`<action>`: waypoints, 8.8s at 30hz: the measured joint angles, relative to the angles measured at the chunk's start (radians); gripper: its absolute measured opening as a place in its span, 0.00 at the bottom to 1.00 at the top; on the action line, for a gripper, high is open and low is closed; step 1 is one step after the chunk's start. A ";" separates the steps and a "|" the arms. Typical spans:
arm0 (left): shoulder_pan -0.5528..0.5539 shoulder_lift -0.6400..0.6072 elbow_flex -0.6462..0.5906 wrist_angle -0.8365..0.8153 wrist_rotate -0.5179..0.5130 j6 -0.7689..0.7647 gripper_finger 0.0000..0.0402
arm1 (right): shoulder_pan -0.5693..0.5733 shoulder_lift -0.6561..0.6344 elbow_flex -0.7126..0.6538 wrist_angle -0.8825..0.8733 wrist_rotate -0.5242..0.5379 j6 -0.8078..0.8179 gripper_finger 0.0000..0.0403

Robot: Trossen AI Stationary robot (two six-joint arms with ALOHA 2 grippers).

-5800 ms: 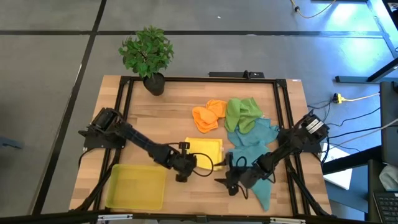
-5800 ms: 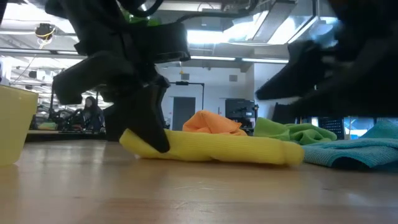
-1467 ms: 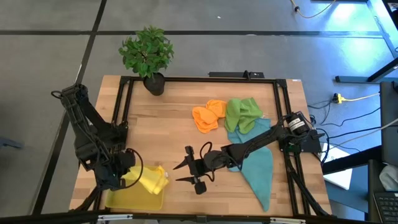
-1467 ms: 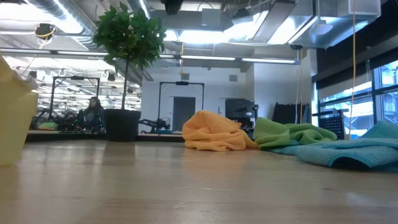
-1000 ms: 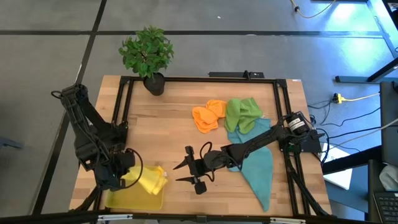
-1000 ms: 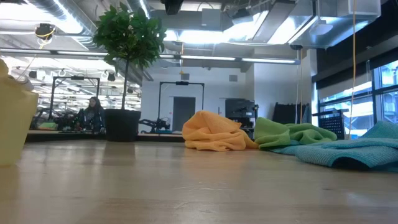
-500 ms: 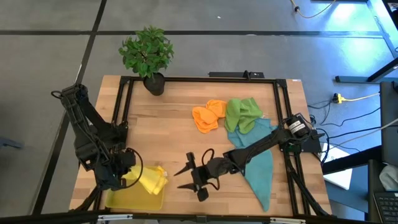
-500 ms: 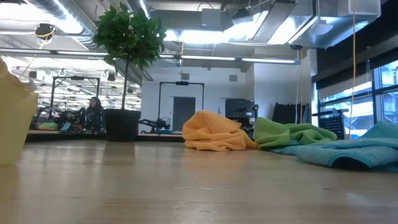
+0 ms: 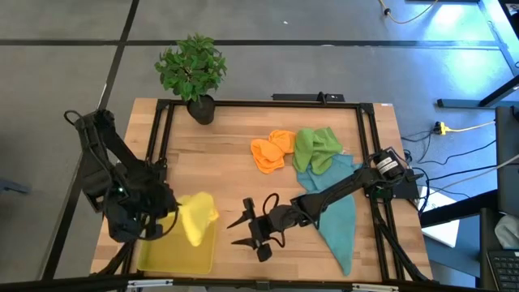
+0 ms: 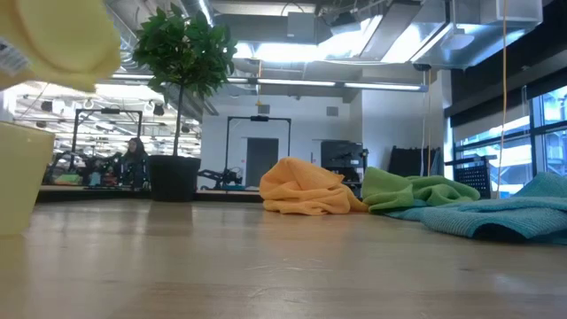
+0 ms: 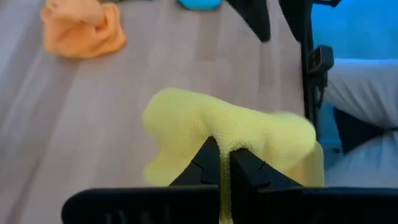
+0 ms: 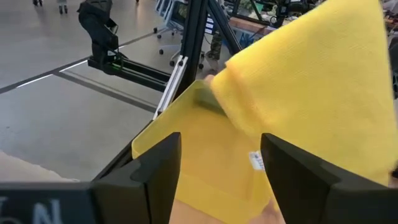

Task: Fold microfiber towels
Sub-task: Put the folded yellow microfiber cloth into the yellow bin

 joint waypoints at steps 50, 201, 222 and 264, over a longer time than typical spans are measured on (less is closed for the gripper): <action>-0.023 0.361 0.220 -0.172 0.056 -0.186 0.00 | 0.021 0.000 -0.001 -0.026 0.002 -0.157 0.55; -0.292 0.137 -0.252 0.338 0.333 -0.650 0.00 | -0.091 0.541 0.624 -0.123 -0.226 0.504 0.01; -0.292 0.136 -0.352 0.432 0.375 -0.758 0.00 | -0.078 0.542 0.626 -0.246 -0.169 0.549 0.01; -0.144 0.130 -0.540 0.390 0.600 -0.558 0.33 | -0.043 0.546 0.737 -0.447 0.081 0.176 0.50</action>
